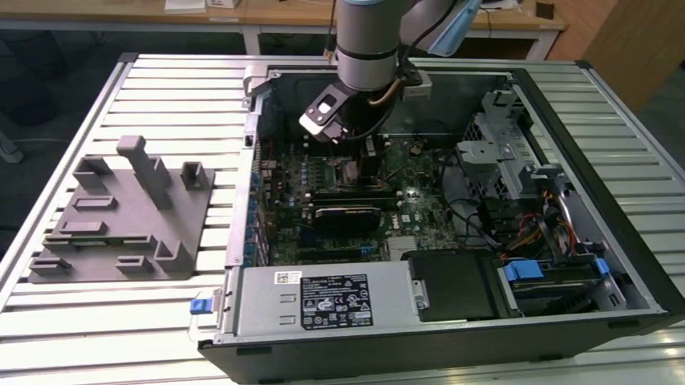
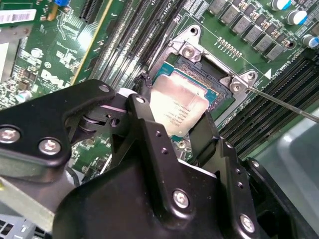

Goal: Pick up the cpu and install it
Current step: 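Place the cpu into insertion slot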

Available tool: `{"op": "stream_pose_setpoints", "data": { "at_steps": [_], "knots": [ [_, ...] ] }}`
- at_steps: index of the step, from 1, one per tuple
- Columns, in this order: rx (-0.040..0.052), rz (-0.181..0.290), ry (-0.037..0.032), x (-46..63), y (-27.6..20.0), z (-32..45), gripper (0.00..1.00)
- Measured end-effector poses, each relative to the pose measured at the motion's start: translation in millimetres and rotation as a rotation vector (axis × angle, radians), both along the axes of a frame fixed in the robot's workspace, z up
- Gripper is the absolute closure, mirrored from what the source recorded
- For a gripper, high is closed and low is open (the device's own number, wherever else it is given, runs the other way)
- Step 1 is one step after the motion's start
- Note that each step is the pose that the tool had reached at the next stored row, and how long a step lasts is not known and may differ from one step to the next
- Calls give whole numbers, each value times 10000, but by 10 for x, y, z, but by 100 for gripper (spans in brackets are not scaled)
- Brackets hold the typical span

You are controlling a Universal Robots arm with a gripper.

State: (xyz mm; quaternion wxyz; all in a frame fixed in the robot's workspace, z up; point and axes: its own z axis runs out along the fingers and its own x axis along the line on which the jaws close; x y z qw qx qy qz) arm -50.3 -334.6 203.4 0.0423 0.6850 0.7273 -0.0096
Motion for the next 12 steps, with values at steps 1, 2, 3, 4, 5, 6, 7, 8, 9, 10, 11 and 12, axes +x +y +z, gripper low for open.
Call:
{"op": "stream_pose_setpoints", "data": {
  "at_steps": [1, 2, 3, 4, 5, 6, 7, 8, 9, 10, 11, 12],
  "knots": [
    [-2, 0, -5, 0, 5, -15, 45],
    [-4, 0, -10, 0, 9, -28, 45],
    [-8, 0, -13, 0, 14, -41, 45],
    [-12, 0, -13, 0, 19, -50, 45],
    [-16, -1, -13, 0, 27, -55, 45],
    [-15, -1, -14, 0, 36, -57, 45],
    [-14, 0, -14, 0, 46, -60, 45],
    [-15, 0, -14, 0, 56, -62, 45],
    [-14, 0, -14, 0, 66, -65, 45],
    [-15, 0, -14, 0, 74, -68, 45],
    [-12, 0, -15, 0, 79, -74, 45],
    [-13, 0, -15, 0, 81, -80, 45]
  ]
}}
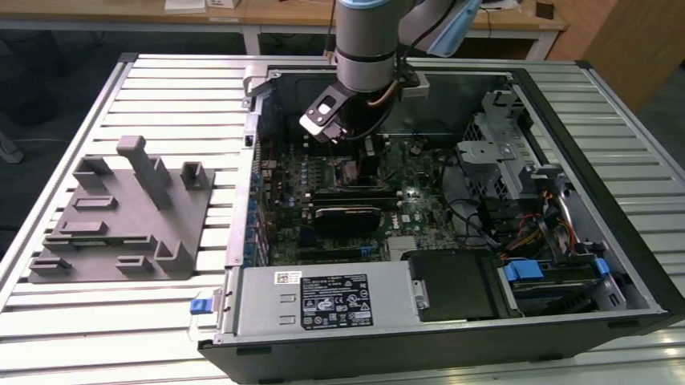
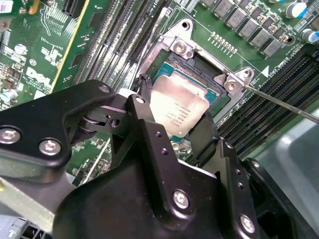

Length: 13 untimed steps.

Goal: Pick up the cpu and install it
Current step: 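Place the cpu into insertion slot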

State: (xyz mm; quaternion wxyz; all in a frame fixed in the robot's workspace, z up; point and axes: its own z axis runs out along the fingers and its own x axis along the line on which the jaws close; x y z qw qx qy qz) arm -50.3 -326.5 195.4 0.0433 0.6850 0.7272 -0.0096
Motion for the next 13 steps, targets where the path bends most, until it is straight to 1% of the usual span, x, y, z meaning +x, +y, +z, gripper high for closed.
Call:
{"op": "stream_pose_setpoints", "data": {
  "at_steps": [7, 13],
  "knots": [
    [-16, -6, 9, -4, 2, -41, 45],
    [-7, -8, 2, -13, 5, -52, 45]
  ]
}}
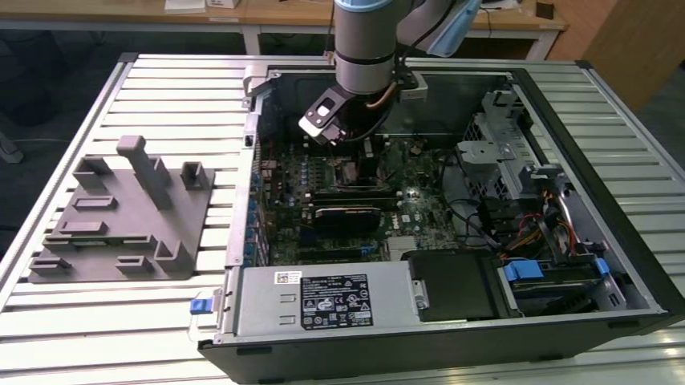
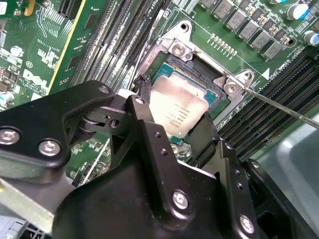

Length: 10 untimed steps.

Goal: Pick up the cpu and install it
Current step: 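Place the cpu into insertion slot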

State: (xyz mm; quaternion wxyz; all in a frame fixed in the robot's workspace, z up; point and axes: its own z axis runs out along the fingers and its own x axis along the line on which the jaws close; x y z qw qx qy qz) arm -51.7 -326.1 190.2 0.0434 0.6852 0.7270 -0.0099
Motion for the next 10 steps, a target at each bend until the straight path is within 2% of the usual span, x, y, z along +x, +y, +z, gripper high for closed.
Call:
{"op": "stream_pose_setpoints", "data": {
  "at_steps": [10],
  "knots": [
    [2, -5, -1, -1, 0, -1, 45]
  ]
}}
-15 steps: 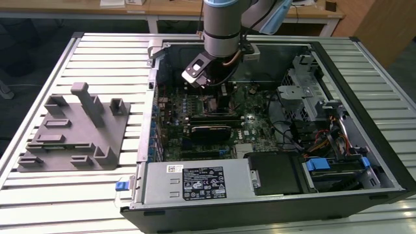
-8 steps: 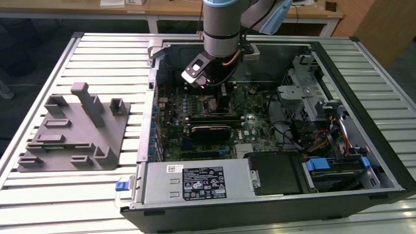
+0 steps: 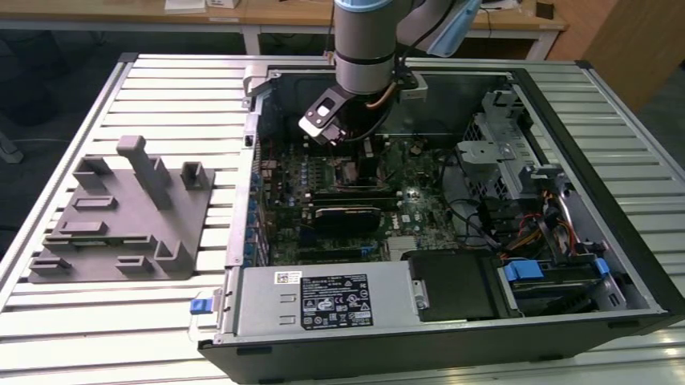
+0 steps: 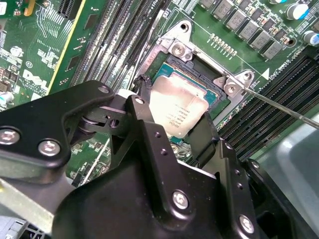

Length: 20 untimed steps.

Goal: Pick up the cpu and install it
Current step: 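Place the cpu into insertion slot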

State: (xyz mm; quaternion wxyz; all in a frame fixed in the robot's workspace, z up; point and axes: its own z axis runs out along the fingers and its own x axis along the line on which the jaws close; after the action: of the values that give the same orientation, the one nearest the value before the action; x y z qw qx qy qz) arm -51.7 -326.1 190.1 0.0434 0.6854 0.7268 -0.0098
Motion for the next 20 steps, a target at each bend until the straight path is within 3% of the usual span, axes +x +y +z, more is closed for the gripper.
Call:
{"op": "stream_pose_setpoints", "data": {
  "at_steps": [3, 4, 20],
  "knots": [
    [0, -1, -1, 0, 0, 0, 45],
    [2, -2, -1, 0, 0, -1, 39],
    [8, -9, 0, 0, 0, 33, 39]
  ]
}}
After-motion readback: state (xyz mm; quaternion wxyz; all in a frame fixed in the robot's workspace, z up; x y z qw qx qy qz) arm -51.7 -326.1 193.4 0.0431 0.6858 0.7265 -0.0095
